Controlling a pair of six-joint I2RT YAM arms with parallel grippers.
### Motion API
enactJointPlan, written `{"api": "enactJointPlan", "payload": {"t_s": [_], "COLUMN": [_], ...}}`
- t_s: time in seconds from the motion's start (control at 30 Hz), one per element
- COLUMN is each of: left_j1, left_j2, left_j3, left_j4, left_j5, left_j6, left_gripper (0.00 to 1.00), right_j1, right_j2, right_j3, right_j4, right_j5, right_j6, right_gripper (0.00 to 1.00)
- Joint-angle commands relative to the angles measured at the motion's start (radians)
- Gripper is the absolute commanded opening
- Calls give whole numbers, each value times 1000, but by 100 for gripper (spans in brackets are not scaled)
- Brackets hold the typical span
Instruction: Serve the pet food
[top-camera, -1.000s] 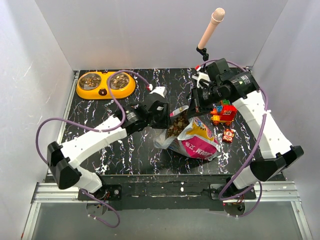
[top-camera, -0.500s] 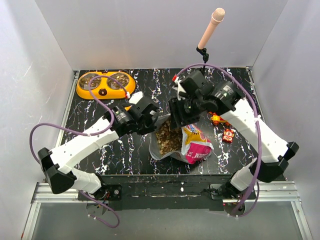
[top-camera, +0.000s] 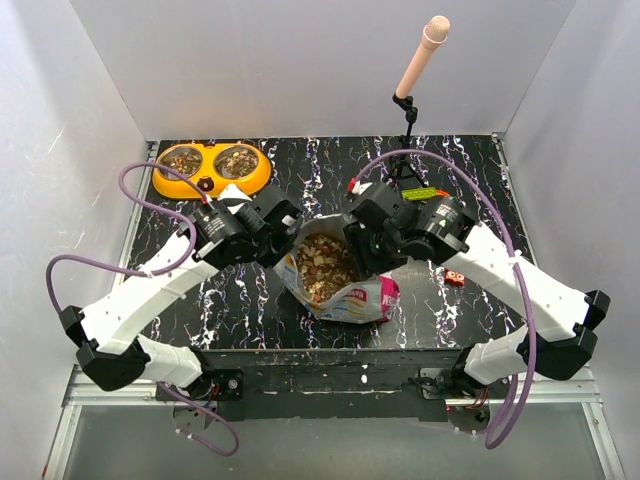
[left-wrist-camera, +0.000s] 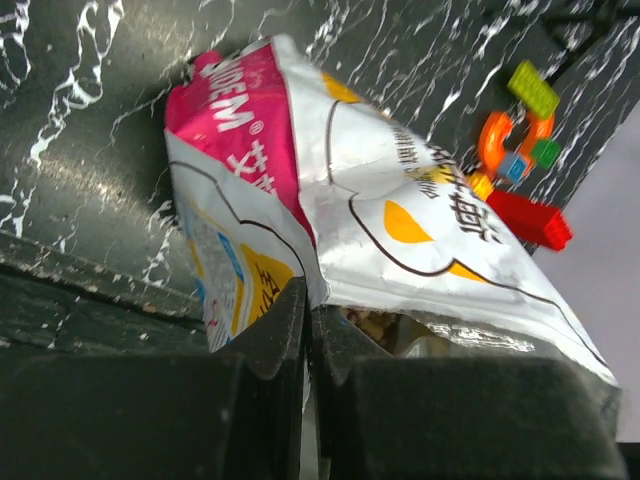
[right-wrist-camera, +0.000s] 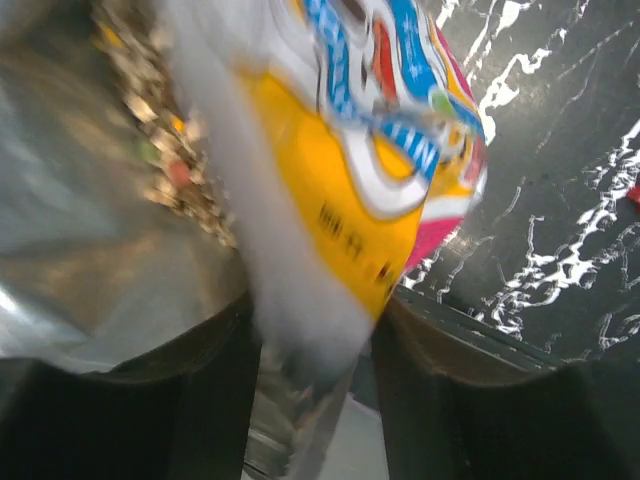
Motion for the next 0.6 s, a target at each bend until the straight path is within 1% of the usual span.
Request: {"api": "enactJointPlan", "payload": {"t_s": [0.0, 0.03, 0.1, 0.13, 0.2, 0.23, 0.3, 0.37, 0.4, 0.47, 0.57], "left_j1": [18, 23, 46, 57, 92, 107, 133, 153, 156, 159, 159], "left_j2": [10, 35, 78, 88, 89, 84, 69, 64, 67, 85, 127], "left_j3": [208, 250, 313, 327, 303, 286, 243, 235, 243, 276, 344], "left_j4": [45, 42, -13, -14, 19, 26, 51, 62, 69, 65, 49], "left_j5": [-290, -335, -370, -371, -360, -346, -312, -299, -294, -285, -266], "left_j6": [-73, -33, -20, 4, 50, 52, 59, 64, 73, 95, 118], "left_gripper": [0, 0, 0, 0, 0, 0, 0, 0, 0, 0, 0], "right_j1": [43, 43, 44, 43, 40, 32, 23, 23, 23, 18, 7], "right_j2": [-52, -74, -109, -126, -151, -149, -129, -108, -102, -102, -108], "right_j3": [-74, -102, -128, -128, -107, -76, 5, 63, 83, 94, 77], "right_j4": [-49, -46, -31, -31, -14, -4, 15, 52, 67, 117, 181], "right_j5": [84, 94, 123, 149, 173, 155, 68, -45, -81, -99, -190], "right_j6": [-12, -38, -113, -142, -199, -225, -286, -357, -381, -415, -461], "right_gripper": [40, 29, 8, 1, 1, 3, 27, 56, 75, 82, 84]}}
